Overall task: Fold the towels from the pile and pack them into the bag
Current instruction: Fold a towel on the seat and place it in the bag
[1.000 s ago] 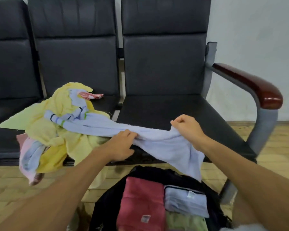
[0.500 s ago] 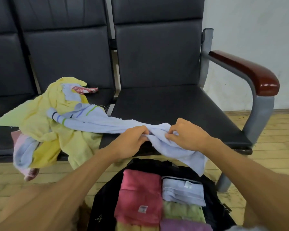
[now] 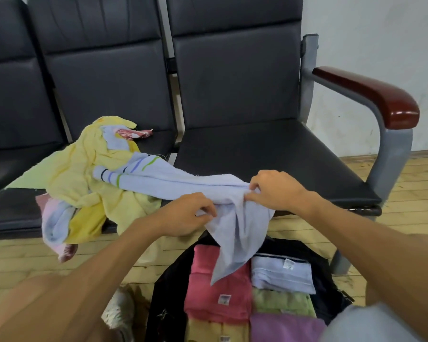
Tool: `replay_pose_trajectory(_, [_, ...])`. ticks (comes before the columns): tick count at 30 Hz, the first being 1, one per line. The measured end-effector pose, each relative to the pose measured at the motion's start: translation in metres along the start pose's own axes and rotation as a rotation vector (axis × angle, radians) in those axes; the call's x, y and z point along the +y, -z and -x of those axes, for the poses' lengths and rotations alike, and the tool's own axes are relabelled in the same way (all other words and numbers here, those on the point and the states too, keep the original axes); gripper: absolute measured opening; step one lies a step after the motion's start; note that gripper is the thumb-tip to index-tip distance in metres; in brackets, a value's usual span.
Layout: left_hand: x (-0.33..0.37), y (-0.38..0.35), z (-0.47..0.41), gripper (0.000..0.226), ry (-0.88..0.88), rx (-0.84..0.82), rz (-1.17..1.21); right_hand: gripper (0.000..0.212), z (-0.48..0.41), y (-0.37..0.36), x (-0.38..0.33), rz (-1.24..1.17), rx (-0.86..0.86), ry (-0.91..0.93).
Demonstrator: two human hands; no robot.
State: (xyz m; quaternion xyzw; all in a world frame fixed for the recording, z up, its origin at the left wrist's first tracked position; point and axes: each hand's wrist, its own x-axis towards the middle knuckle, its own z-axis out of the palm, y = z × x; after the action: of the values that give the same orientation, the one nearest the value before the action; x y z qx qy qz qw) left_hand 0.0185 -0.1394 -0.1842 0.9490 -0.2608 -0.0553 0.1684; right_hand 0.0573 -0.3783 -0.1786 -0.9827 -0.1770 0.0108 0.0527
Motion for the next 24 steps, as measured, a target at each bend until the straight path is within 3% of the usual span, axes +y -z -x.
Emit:
replay_pose_trajectory(4, [-0.019, 0.004, 0.007, 0.020, 0.151, 0.067, -0.082, 0.038, 0.007, 0.004, 0.011, -0.036, 0.061, -0.131])
replay_pose_trajectory(8, [-0.032, -0.001, 0.007, 0.020, 0.281, 0.091, -0.187, 0.033, 0.013, -0.002, 0.008, 0.039, 0.100, -0.074])
replay_pose_trajectory(11, [-0.032, -0.006, 0.001, 0.021, 0.382, 0.144, -0.218, 0.024, 0.010, -0.010, 0.007, -0.083, 0.127, -0.031])
replay_pose_trajectory(13, [-0.029, -0.009, -0.005, 0.028, 0.399, 0.179, -0.240, 0.017, 0.009, -0.011, 0.003, -0.171, 0.132, 0.009])
replay_pose_trajectory(16, [-0.025, -0.009, -0.012, 0.034, 0.406, 0.198, -0.228, 0.050, 0.006, -0.011, -0.006, -0.247, 0.070, 0.045])
replay_pose_trajectory(18, [-0.022, -0.008, -0.018, 0.037, 0.415, 0.186, -0.191, 0.058, 0.002, -0.012, -0.012, -0.250, 0.037, 0.053])
replay_pose_trajectory(24, [-0.013, -0.002, -0.030, 0.032, 0.422, 0.179, -0.130, 0.037, -0.010, -0.010, -0.018, -0.152, -0.023, 0.062])
